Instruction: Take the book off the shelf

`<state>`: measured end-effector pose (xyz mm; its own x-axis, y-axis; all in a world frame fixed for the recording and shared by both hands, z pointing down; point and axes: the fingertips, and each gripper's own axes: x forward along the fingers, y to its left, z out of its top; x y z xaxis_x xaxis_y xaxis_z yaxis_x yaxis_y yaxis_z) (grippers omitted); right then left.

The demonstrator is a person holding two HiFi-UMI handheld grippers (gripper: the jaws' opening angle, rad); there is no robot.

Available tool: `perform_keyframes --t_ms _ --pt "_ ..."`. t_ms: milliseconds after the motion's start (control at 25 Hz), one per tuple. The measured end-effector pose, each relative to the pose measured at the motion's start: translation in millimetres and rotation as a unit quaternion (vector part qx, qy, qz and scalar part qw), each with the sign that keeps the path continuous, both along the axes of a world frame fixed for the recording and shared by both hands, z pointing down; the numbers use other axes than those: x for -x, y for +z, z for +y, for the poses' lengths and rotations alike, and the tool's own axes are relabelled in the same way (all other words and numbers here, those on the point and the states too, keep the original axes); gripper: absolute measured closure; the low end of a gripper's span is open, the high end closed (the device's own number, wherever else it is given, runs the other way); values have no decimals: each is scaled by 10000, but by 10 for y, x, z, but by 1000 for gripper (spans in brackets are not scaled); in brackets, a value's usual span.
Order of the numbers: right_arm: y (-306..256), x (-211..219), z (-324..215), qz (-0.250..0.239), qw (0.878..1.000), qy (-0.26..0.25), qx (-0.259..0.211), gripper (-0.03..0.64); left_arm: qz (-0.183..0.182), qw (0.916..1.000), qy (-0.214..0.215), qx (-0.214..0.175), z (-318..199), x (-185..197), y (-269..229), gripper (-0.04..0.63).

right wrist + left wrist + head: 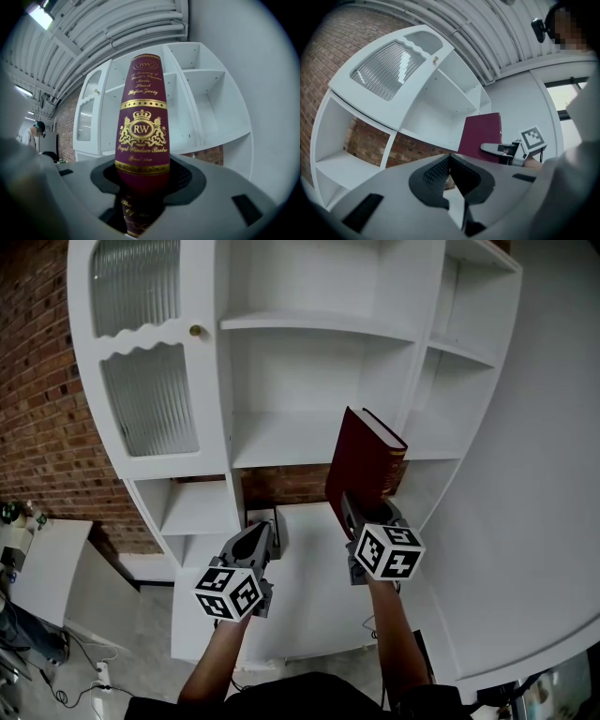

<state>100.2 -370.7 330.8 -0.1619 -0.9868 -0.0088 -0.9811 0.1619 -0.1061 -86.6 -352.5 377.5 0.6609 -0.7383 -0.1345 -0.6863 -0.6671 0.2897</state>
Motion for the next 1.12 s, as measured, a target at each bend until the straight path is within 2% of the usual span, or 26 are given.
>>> perform_keyframes --t_ms 560,1120 --pt "272 -130 323 98 9990 -339 268 382 -73 10000 41 20 252 -354 11 579" --pt "376 -195 779 290 9971 -689 167 382 -229 9997 75 -46 734 -719 70 579"
